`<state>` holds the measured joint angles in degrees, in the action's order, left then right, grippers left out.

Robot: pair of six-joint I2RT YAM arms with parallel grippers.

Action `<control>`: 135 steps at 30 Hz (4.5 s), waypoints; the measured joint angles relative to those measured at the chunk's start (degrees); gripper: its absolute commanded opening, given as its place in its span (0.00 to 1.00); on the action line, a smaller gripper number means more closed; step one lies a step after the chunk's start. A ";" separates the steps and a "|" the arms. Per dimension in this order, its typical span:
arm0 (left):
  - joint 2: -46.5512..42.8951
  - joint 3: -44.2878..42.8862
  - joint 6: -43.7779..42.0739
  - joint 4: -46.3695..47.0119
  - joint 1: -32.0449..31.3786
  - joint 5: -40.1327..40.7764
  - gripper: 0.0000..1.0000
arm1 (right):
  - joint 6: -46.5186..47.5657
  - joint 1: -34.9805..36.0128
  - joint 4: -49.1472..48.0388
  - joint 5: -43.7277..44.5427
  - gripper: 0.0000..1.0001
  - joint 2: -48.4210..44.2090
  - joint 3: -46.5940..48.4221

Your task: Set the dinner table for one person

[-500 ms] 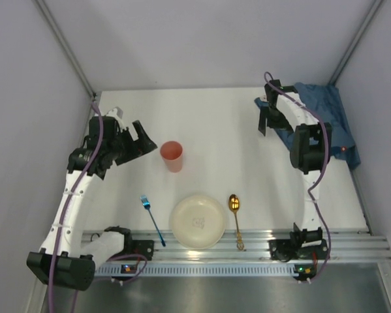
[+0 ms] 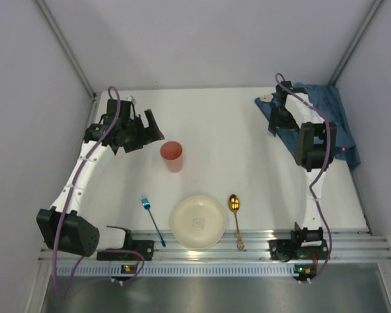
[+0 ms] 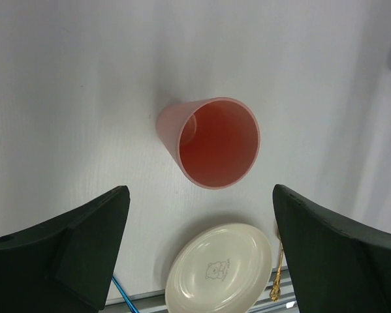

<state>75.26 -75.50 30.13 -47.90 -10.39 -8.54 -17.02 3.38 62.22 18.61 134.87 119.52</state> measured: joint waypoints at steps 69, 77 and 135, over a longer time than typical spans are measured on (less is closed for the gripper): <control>10.88 -9.90 -5.11 -1.27 -6.51 9.92 0.98 | -14.56 21.20 -21.57 -47.36 1.00 -7.93 -2.89; 12.57 -9.90 -4.61 -1.60 -4.68 16.57 0.98 | -7.98 28.20 -19.58 -47.41 1.00 -17.64 -3.32; 26.38 10.88 -2.23 14.99 -5.01 -2.08 0.81 | -0.63 11.28 -11.43 -21.62 0.00 -41.72 -24.98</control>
<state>101.65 -64.62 27.90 -32.91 -15.40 -10.61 -17.65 14.66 50.78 -3.01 93.14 94.54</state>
